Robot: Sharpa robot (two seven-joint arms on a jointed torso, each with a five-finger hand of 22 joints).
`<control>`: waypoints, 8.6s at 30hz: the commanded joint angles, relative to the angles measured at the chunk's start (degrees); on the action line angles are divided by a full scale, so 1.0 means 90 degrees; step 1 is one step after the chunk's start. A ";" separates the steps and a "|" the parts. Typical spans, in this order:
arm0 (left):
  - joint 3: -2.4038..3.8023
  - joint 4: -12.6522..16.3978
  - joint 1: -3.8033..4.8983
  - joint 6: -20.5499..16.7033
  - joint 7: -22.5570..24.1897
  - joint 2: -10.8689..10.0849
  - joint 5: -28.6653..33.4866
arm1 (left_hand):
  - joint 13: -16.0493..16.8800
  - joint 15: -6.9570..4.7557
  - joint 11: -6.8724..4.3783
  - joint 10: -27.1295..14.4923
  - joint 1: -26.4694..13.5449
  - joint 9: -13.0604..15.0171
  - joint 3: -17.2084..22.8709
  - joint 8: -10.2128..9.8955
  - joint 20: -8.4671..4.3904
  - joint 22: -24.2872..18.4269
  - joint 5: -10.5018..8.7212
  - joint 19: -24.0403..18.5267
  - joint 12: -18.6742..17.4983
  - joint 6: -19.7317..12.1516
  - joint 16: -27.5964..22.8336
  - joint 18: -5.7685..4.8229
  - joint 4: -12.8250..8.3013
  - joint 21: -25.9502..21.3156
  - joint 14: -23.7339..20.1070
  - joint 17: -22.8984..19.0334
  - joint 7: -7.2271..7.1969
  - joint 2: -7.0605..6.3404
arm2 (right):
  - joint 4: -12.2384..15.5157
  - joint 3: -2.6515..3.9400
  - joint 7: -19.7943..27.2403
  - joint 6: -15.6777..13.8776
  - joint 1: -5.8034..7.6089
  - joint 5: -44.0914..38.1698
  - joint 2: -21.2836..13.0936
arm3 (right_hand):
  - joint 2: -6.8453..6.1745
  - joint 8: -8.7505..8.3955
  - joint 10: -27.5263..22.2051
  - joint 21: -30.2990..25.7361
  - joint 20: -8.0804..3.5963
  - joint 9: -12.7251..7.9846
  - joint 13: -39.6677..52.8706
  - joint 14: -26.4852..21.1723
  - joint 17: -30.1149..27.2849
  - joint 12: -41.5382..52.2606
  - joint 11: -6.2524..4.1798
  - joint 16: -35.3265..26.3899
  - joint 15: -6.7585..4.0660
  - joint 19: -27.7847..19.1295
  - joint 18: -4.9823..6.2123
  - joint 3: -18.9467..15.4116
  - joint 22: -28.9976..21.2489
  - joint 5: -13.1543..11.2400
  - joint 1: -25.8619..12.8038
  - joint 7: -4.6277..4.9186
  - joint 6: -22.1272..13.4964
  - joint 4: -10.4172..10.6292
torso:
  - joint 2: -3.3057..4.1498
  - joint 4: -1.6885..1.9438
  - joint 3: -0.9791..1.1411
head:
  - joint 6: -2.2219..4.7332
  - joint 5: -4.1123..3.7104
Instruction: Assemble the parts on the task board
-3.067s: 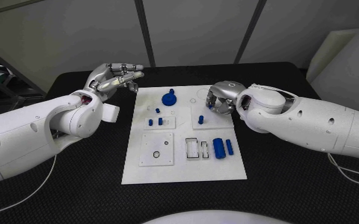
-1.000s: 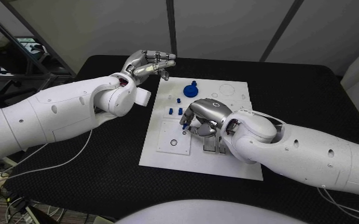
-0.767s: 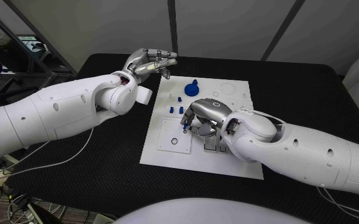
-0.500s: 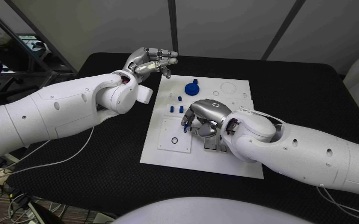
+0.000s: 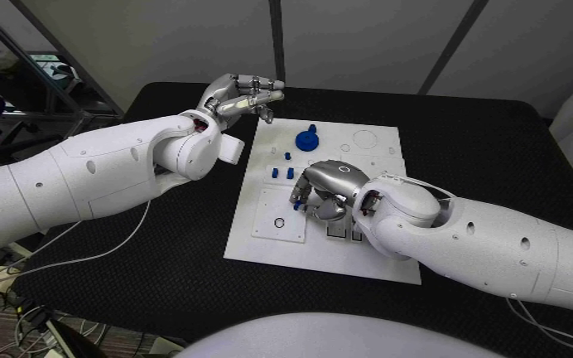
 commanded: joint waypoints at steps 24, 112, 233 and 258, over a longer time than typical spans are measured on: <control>0.0007 -0.0014 0.0010 0.0041 -0.0031 0.0021 0.0019 | -0.0002 -0.0001 0.0008 -0.0052 -0.0005 -0.0004 -0.0072 -0.0038 0.0024 -0.0014 -0.0012 -0.0049 0.0054 -0.0063 -0.0020 -0.0112 0.0001 -0.0040 -0.0062 -0.0019 0.0007 0.0040 | -0.0093 -0.0045 0.0020 0.0059 -0.0006 -0.0058 0.0059 | -0.0256 -0.0111 -0.0596 -0.0062 0.0157 -0.0114 -0.0092 0.0291 -0.0045 -0.0220 0.0197 0.0112 0.0137 -0.0148 -0.0001 -0.0340 -0.0127 0.0101 -0.0546 0.0146 -0.0548 0.0154 | -0.0007 -0.0002 0.0000 | -0.0010 0.0016; -0.0015 -0.0175 0.0003 0.0144 -0.0129 0.0062 0.0019 | 0.0005 0.0003 0.0014 -0.0065 0.0030 0.0001 -0.0090 -0.0031 0.0031 -0.0025 -0.0006 -0.0046 0.0091 -0.0085 -0.0009 -0.0108 -0.0016 -0.0055 -0.0069 -0.0041 0.0018 0.0065 | 0.0071 0.0501 -0.0345 0.0990 0.0422 0.0078 -0.1325 | 0.0090 0.0030 -0.0458 -0.0206 0.0074 -0.0053 -0.0136 0.0217 -0.0442 0.0570 0.0061 0.0103 0.0031 -0.0168 0.0023 -0.1117 -0.0253 0.0133 0.0343 0.0068 -0.0299 0.0575 | -0.0022 -0.0026 -0.0005 | 0.0178 -0.0228; -0.0014 -0.0272 -0.0017 0.0235 -0.0204 0.0219 0.0019 | 0.0007 0.0013 0.0022 -0.0089 0.0003 0.0004 -0.0127 -0.0020 0.0040 -0.0035 -0.0009 -0.0047 0.0117 -0.0098 -0.0001 -0.0109 0.0006 -0.0071 -0.0080 -0.0062 0.0027 0.0080 | 0.0435 -0.0084 0.0446 -0.0379 -0.0050 0.0036 0.0157 | -0.0290 -0.0098 -0.2126 -0.0972 0.0344 -0.0123 -0.0132 -0.0081 -0.1272 0.0055 0.0415 -0.0314 0.0324 -0.0926 0.0235 -0.1232 -0.1264 0.0139 -0.0239 0.0012 -0.1695 0.0221 | -0.0015 -0.0025 -0.0003 | 0.0095 0.0187; -0.0051 -0.0225 -0.0069 0.0236 -0.0216 0.0114 0.0100 | 0.0008 0.0017 0.0024 -0.0101 -0.0014 0.0005 -0.0150 -0.0012 0.0045 -0.0043 -0.0009 -0.0049 0.0135 -0.0105 0.0003 -0.0109 0.0021 -0.0084 -0.0088 -0.0076 0.0028 0.0088 | 0.1742 0.0204 -0.0754 -0.1071 0.0021 0.2392 -0.2702 | -0.0107 0.1104 0.0516 0.0294 -0.0140 0.0388 0.5773 0.0444 0.0940 0.6795 -0.0240 0.1057 -0.0209 0.0357 -0.0132 -0.3169 0.0483 0.1122 -0.1042 -0.0179 -0.0921 0.1330 | -0.0074 -0.0212 -0.0026 | 0.0400 -0.0755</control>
